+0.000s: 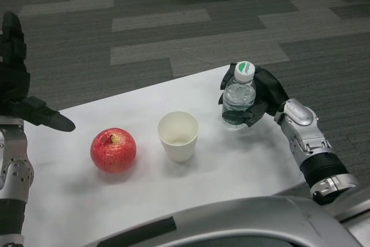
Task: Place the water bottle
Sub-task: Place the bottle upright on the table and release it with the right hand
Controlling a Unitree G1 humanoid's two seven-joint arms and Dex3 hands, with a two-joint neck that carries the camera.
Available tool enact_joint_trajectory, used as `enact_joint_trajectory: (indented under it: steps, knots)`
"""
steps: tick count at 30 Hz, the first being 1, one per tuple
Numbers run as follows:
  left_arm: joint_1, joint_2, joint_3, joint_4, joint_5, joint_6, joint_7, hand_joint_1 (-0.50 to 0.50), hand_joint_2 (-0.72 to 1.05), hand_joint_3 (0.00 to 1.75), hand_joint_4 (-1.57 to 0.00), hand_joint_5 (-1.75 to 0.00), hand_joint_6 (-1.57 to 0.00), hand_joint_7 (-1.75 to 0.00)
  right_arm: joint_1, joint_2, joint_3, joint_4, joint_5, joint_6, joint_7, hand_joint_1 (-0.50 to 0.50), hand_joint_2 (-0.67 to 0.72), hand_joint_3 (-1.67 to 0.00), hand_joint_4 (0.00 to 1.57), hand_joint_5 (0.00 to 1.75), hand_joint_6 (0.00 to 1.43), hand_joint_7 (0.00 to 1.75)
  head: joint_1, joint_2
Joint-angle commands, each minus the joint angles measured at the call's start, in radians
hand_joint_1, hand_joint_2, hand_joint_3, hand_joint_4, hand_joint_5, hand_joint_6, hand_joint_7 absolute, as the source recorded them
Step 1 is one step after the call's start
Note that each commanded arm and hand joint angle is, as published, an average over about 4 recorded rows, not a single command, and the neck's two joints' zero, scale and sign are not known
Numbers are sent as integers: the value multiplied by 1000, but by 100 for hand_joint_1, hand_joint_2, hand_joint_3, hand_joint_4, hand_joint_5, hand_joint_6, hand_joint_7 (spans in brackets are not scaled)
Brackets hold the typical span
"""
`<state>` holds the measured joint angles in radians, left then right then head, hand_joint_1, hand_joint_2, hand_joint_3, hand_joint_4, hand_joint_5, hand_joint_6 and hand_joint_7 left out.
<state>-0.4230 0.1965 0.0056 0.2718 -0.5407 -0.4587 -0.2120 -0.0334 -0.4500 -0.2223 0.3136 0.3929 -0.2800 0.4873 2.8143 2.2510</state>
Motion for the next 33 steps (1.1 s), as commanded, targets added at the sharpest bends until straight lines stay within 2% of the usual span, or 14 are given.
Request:
enact_joint_trajectory:
  steps: [1, 3, 7, 12, 15, 21, 26, 29, 30, 33]
  knots:
    - [-7, 3, 2, 6, -7, -3, 0, -50, -72, 9, -10, 0, -3, -5, 36, 14, 11, 32, -32, 25, 4, -24, -41, -121, 102, 165, 88, 173, 5, 3]
    - [-7, 3, 2, 7, -7, -3, 0, -50, -72, 9, -11, 0, -4, -5, 36, 15, 10, 32, -32, 25, 4, -29, -41, -113, 98, 165, 81, 175, 8, 3]
    - [-7, 2, 2, 11, -7, -5, 0, -50, -72, 9, -11, 0, -4, 0, 36, 16, 9, 32, -32, 26, 4, -39, -35, -73, 88, 165, 66, 175, 10, 4]
    - [-7, 2, 4, 13, -7, -5, 0, -50, -72, 9, -11, 0, -5, -2, 36, 18, 10, 31, -31, 27, 6, -44, -27, -46, 76, 165, 46, 175, 7, 9]
    - [-7, 2, 6, 14, -8, -5, 0, -50, -72, 9, -11, 0, -5, -5, 36, 22, 10, 29, -31, 26, 13, -46, -22, -40, 61, 160, 30, 169, 7, 4]
    - [-7, 3, 7, 14, -9, -7, -1, -50, -72, 9, -11, 0, -5, -2, 38, 26, 9, 24, -31, 24, 27, -46, -16, -32, 32, 143, 13, 145, 9, 1]
    - [-7, 4, 7, 12, -11, -8, -2, -50, -72, 9, -11, 0, -5, -5, 38, 31, 8, 19, -31, 25, 38, -46, -13, -24, 27, 141, 10, 140, 9, 0]
    - [-7, 7, 7, 12, -12, -8, -2, -50, -72, 9, -11, 0, -5, -5, 38, 35, 4, 15, -31, 25, 46, -46, -2, -14, 19, 128, 4, 120, 9, 0]
    - [-7, 7, 7, 12, -13, -8, -2, -50, -72, 9, -11, 0, -5, -3, 38, 36, 3, 15, -30, 25, 47, -46, 3, -10, 14, 119, 2, 110, 9, 0]
    - [-7, 8, 6, 12, -14, -8, -3, -50, -72, 9, -11, 0, -5, -2, 41, 39, -3, 11, -29, 25, 50, -46, 15, -6, 1, 56, 0, 82, 10, 0]
